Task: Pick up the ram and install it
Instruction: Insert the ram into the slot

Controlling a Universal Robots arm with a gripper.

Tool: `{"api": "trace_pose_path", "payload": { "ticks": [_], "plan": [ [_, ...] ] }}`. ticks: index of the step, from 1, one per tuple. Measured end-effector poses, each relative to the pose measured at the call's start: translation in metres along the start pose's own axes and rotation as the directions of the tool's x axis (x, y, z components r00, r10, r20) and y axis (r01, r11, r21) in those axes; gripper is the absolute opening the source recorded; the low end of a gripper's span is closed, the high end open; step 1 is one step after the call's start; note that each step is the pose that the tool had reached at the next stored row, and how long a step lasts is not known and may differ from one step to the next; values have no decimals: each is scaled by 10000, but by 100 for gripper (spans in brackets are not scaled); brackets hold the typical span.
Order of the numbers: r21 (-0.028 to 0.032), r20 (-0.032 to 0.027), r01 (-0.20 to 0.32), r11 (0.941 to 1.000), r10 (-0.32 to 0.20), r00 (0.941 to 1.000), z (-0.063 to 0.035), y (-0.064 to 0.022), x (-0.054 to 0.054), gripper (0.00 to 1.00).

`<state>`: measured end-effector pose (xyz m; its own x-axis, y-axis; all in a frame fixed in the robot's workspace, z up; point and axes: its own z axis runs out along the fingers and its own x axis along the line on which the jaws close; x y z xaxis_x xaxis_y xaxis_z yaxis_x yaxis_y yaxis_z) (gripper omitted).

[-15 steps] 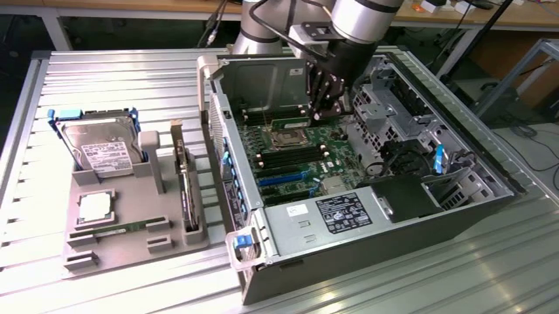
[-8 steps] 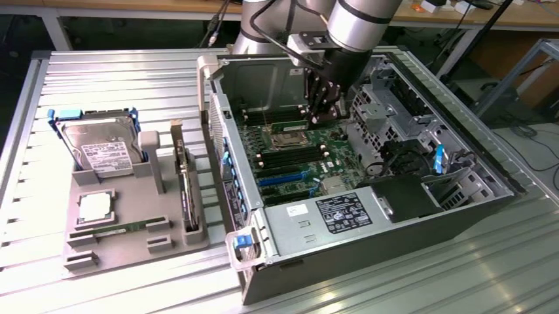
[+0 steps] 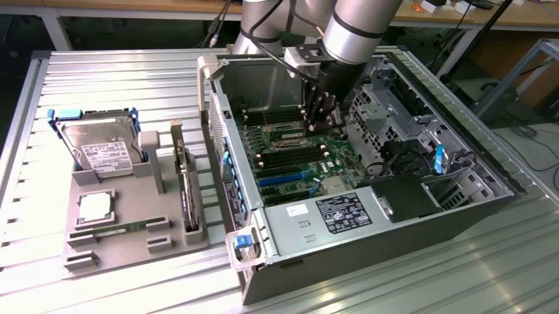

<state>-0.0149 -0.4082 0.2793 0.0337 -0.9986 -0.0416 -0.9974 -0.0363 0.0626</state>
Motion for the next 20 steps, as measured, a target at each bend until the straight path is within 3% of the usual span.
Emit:
{"api": "trace_pose_path", "payload": {
  "ticks": [6, 16, 20],
  "plan": [
    [-1, -12, -1, 10000, 1, 10000, 129, -8, 4, 14],
    [-1, -27, -1, 10000, 1, 10000, 430, -27, 15, 14],
    [-1, -34, -3, 10000, 3, 10000, 457, -28, 43, 14]
  ]
}}
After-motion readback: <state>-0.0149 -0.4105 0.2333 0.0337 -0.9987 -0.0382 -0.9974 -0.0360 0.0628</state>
